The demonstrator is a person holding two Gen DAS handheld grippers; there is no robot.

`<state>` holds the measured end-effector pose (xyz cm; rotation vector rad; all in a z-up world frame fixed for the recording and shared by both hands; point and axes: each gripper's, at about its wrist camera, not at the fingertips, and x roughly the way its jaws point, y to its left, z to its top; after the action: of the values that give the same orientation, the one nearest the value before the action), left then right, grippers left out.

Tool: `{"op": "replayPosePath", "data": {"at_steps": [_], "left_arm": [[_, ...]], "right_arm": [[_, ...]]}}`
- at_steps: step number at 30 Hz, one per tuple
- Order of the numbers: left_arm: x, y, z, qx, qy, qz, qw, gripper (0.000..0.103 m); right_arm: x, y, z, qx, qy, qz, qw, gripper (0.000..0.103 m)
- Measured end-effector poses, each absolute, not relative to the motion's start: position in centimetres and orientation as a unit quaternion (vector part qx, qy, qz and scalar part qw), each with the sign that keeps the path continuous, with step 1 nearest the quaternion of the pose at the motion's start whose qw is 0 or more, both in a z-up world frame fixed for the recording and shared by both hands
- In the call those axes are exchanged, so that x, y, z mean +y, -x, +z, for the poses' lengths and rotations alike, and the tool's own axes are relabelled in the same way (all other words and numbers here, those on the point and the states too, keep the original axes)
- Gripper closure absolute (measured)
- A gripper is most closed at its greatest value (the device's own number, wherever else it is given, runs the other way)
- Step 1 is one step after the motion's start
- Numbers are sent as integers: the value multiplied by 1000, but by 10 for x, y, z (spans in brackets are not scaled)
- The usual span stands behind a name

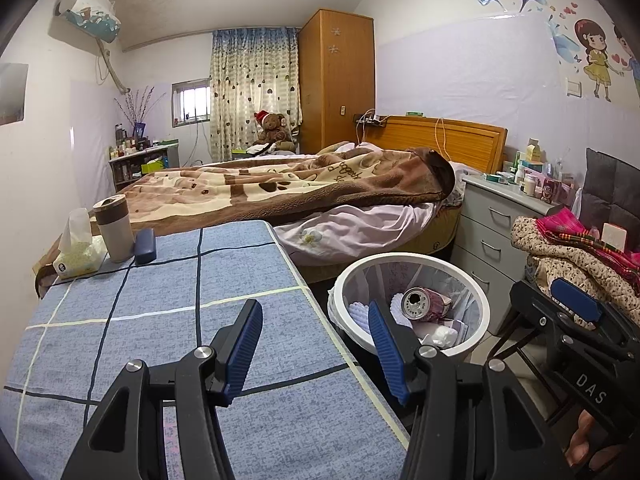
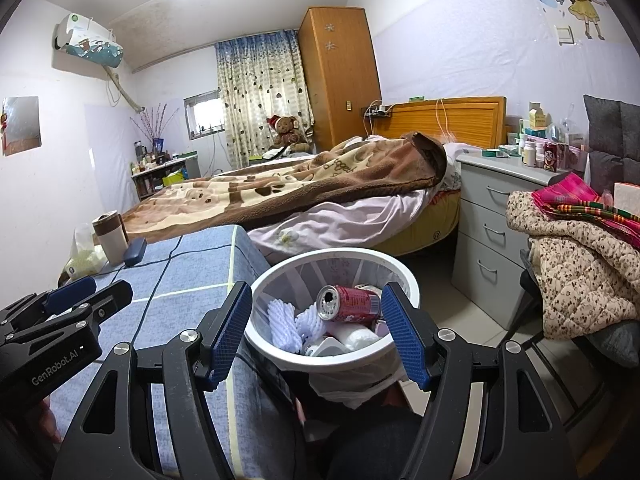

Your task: Collect trash

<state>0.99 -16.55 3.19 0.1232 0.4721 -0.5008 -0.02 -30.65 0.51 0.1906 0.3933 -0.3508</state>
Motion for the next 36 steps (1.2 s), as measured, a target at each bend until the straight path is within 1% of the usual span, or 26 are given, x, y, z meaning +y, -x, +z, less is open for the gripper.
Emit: {"op": "replayPosePath", "data": {"at_steps": [36], "left_arm": [[-163,-11,31,235,-59,-245,939,48]], "right_arm": [[-306,0,5,196,-94,-174,961,34]]}}
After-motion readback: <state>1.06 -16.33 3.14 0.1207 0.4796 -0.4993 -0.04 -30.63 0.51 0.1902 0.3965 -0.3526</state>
